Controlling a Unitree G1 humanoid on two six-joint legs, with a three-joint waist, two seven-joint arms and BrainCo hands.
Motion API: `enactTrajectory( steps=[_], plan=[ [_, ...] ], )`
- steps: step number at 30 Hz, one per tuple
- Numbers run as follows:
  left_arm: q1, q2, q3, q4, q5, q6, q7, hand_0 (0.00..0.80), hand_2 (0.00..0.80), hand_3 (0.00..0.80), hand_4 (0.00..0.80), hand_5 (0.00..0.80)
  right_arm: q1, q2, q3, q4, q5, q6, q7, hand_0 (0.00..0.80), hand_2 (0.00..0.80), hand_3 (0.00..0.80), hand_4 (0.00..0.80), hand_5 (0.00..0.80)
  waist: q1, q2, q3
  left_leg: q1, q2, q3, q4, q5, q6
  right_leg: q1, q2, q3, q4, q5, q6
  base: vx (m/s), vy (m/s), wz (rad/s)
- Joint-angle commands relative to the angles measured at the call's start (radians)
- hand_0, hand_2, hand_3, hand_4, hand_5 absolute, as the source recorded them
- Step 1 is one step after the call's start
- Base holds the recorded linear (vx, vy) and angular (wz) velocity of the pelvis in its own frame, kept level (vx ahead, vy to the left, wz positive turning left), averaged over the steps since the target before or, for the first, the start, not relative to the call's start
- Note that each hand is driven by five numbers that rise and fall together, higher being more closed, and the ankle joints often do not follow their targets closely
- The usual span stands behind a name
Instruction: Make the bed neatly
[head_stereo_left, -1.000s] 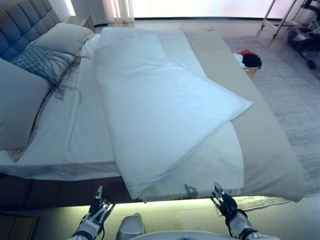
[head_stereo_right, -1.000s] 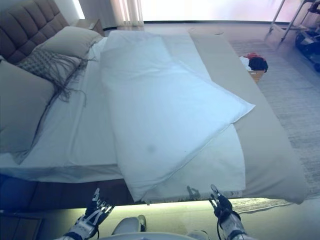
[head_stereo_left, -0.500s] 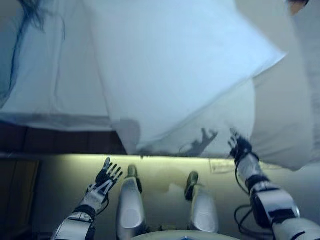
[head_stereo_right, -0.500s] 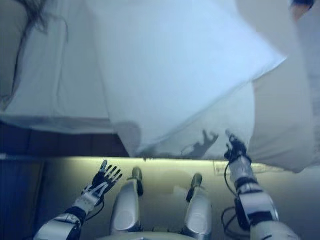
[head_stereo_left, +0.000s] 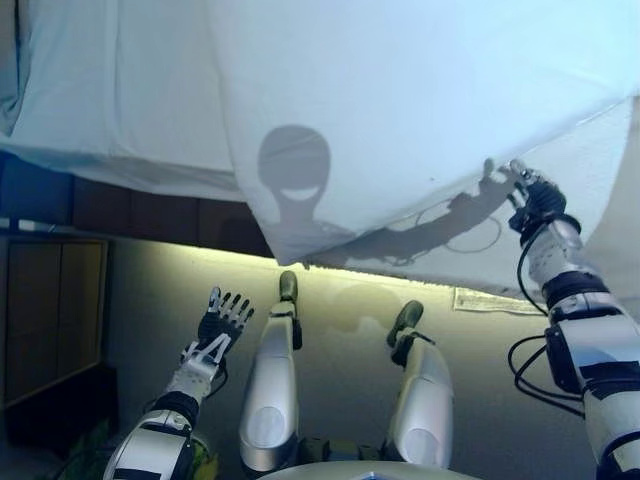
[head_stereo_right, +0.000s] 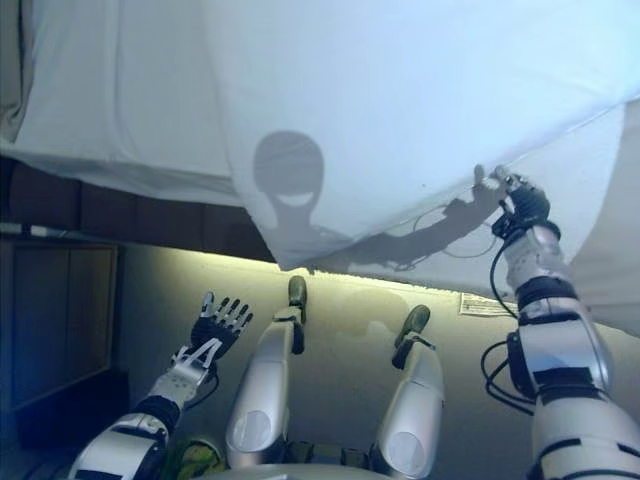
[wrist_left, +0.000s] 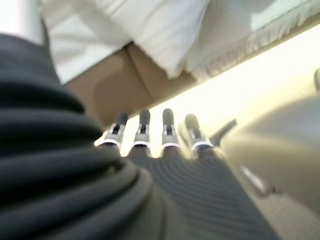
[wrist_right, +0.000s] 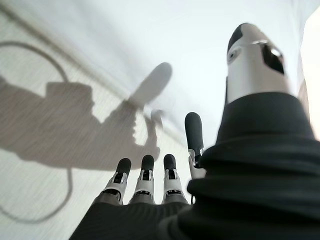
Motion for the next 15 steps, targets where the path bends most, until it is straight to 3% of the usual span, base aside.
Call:
enactTrajectory(
  steps=[1,15],
  plan=[
    [0.041,0.006,-0.014,-0.013,-0.046,-0.029,-0.019,0.0,0.0,0.0,0.0,0.0,-0.067,-0.105,0.038,0.005,0.012,0.015,0.006,0.0,0.0,0.0,0.0,0.0,0.007,0.034,0.012,-0.052,-0.014,-0.031,0.074,-0.082,0.023,-0.068,0.001,0.047,-0.009,0.038,0.006,0.03,0.086,0.15],
    [0.154,0.005,-0.014,-0.093,-0.052,-0.035,-0.056,0.0,0.0,0.0,0.0,0.0,-0.257,-0.22,0.105,-0.012,0.014,0.066,0.034,0.0,0.0,0.0,0.0,0.0,0.041,0.077,0.012,-0.102,-0.026,-0.041,0.034,-0.044,0.032,-0.139,-0.006,0.049,0.041,0.019,-0.002,0.03,0.028,0.04]
  ],
)
